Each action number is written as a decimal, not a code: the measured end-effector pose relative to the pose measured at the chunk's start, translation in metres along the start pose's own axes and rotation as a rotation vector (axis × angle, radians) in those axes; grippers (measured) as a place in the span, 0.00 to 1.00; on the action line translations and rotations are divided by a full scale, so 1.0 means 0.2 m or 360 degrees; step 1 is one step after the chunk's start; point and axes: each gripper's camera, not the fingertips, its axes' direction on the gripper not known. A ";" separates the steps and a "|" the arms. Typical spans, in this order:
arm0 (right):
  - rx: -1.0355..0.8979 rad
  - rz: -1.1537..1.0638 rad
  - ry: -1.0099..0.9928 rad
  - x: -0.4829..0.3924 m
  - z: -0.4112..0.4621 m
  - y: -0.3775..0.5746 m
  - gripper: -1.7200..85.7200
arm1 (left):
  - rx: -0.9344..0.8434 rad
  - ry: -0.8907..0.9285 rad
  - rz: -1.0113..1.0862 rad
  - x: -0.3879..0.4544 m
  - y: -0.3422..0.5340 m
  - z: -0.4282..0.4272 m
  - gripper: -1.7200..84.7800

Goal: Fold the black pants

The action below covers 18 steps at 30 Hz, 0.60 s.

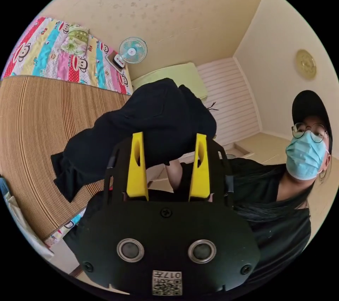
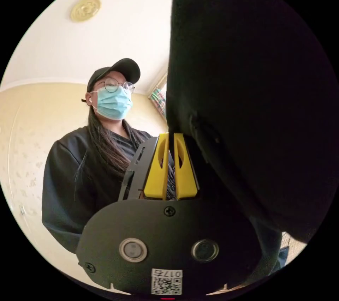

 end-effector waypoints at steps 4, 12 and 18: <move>-0.0097 0.0135 -0.0198 0.10 0.12 0.04 0.04 | -0.0149 0.0343 -0.0098 -0.14 0.09 0.07 0.16; 0.0304 -0.0246 -0.0029 -0.18 -0.08 -0.02 0.04 | 0.0314 0.0887 0.0184 -0.25 0.22 -0.23 0.06; 0.0260 -0.0596 0.0580 -0.51 -0.18 -0.39 0.04 | 0.0402 0.0637 0.0617 -0.01 -0.01 -0.66 0.05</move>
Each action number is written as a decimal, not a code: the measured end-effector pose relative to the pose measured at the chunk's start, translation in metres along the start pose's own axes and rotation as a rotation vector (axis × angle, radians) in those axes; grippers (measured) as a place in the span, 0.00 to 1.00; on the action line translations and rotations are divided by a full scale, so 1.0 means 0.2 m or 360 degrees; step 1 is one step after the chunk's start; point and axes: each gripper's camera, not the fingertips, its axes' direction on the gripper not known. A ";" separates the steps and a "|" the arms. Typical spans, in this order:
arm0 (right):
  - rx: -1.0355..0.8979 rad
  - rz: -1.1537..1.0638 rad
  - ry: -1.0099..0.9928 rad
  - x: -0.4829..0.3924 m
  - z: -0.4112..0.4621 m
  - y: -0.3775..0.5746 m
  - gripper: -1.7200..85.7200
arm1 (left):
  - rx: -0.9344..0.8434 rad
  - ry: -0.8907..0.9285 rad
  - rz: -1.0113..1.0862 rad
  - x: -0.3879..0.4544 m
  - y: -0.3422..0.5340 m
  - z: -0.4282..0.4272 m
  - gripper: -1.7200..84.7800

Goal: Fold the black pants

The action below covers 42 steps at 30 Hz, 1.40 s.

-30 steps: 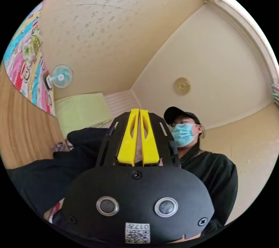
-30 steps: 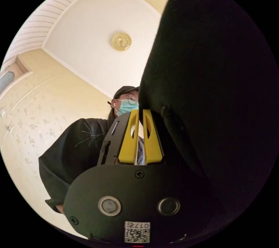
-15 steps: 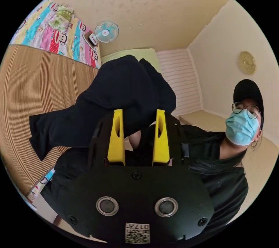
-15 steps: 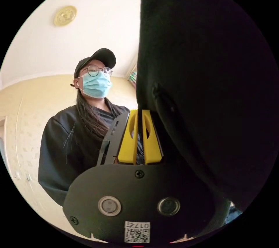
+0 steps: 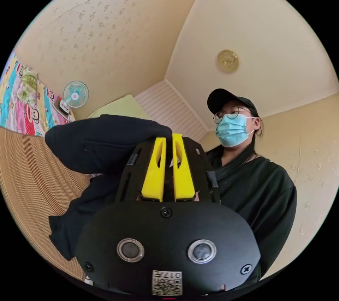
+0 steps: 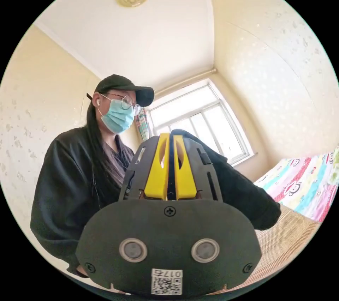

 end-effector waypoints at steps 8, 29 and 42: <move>0.0004 0.0284 0.0707 0.81 -0.12 -0.56 0.05 | -0.0062 -0.0376 0.0158 -0.14 -0.74 -0.13 0.05; -0.1263 0.2382 0.1384 1.72 0.11 1.91 0.16 | -0.0838 -0.1604 -0.1352 -2.20 0.54 -0.48 0.16; -0.2247 0.2003 0.1496 1.49 0.60 2.02 0.06 | -0.1497 -0.1239 -0.1530 -2.36 1.12 -0.48 0.06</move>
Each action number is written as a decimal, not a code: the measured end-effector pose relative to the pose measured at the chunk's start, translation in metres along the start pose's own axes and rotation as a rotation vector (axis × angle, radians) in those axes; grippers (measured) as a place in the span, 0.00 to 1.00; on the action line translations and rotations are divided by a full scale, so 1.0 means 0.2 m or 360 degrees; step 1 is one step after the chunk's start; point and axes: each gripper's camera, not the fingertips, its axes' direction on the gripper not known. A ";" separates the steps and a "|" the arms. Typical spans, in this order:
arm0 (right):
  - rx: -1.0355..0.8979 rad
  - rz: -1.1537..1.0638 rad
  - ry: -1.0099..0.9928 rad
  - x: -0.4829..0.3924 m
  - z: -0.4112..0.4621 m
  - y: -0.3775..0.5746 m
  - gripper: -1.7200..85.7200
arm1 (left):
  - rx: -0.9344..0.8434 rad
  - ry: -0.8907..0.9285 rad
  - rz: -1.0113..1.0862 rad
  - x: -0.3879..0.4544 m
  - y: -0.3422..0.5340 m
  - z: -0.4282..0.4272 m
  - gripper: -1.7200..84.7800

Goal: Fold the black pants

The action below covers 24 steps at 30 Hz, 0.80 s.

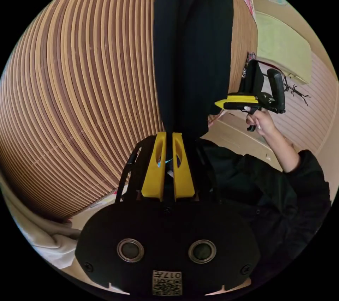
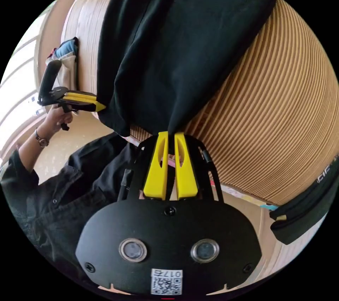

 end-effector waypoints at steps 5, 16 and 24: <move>-0.0389 0.0390 0.0164 0.19 0.40 0.57 0.06 | -0.0334 0.0005 -0.0303 -0.22 0.35 0.21 0.06; -0.0037 0.0828 -0.0524 0.37 0.37 1.53 0.06 | 0.0191 0.0591 -0.0646 -0.55 0.85 -0.02 0.10; 0.0092 0.0820 -0.0649 0.35 0.35 1.90 0.06 | 0.0477 0.0216 -0.0403 -0.54 0.68 -0.30 0.14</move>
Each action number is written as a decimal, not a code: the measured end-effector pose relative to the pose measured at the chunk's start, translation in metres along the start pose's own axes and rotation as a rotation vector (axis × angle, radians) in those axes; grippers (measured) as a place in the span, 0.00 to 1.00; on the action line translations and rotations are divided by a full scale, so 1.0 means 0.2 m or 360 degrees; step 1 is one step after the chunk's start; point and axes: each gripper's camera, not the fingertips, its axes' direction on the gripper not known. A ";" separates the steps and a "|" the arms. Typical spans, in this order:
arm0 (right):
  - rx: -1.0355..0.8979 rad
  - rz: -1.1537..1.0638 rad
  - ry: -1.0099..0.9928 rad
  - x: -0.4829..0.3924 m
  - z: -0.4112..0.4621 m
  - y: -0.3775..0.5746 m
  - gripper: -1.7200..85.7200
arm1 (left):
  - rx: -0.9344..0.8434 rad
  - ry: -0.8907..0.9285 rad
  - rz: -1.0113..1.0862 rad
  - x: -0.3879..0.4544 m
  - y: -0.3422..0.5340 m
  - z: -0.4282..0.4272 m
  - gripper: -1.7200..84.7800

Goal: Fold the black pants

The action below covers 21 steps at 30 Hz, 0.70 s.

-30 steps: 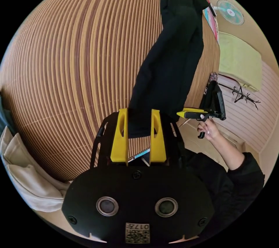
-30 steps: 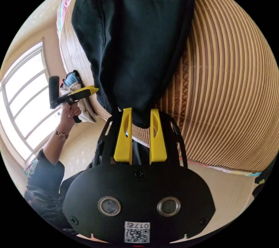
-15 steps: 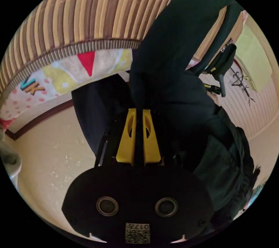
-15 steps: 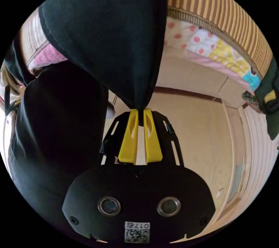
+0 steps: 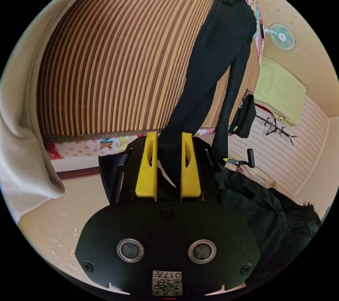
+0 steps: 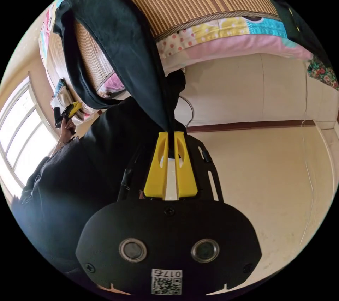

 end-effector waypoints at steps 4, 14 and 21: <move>0.0006 -0.0004 -0.0042 -0.02 0.08 0.09 0.06 | 0.0015 -0.0134 0.0010 0.08 -0.16 0.06 0.12; -0.0087 -0.0076 0.0085 -0.01 0.17 0.21 0.06 | -0.0348 0.0114 0.0776 0.46 0.17 0.05 0.06; -0.0063 0.0038 0.0205 0.10 0.16 0.30 0.06 | -0.0325 0.0134 -0.0271 -0.21 0.47 0.17 0.11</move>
